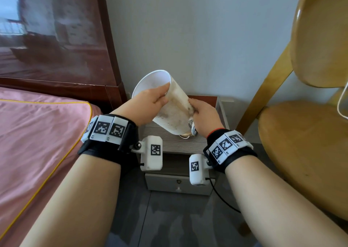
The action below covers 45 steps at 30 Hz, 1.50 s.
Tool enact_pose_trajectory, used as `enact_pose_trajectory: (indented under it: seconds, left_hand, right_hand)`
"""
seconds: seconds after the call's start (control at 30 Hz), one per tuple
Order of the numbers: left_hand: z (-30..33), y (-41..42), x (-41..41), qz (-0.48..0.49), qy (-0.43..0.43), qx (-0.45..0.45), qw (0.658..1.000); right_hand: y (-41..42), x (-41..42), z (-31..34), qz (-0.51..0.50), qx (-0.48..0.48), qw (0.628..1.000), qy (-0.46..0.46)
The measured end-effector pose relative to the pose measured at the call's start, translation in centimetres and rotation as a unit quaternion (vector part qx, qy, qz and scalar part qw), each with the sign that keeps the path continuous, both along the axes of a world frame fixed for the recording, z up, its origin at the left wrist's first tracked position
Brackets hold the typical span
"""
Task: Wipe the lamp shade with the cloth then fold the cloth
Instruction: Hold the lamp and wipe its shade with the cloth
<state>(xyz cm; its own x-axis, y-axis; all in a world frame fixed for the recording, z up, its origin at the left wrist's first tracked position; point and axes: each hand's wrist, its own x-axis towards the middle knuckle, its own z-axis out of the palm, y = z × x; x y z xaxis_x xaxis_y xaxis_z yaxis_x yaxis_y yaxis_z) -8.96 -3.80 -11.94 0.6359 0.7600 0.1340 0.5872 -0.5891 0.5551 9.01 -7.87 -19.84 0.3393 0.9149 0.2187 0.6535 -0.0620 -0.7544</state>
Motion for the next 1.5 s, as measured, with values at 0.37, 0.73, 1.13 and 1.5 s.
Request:
enact_pose_trajectory:
  seconds: [0.37, 0.73, 1.13, 1.5]
  left_hand:
    - [0.3, 0.0, 0.1, -0.009, 0.006, -0.021, 1.000]
    - [0.1, -0.1, 0.0, -0.031, -0.034, -0.023, 0.999]
    - [0.2, -0.3, 0.0, -0.050, -0.047, -0.042, 0.997]
    - [0.2, -0.3, 0.0, -0.044, -0.046, -0.047, 0.997]
  right_hand:
    - [-0.9, 2.4, 1.6, -0.086, -0.075, 0.991, 0.064]
    - [-0.3, -1.3, 6.7, -0.048, 0.193, 0.976, 0.091]
    - [0.2, -1.2, 3.8, 0.093, 0.144, 0.985, 0.010]
    - [-0.4, 2.4, 0.2, -0.074, -0.089, 0.982, -0.147]
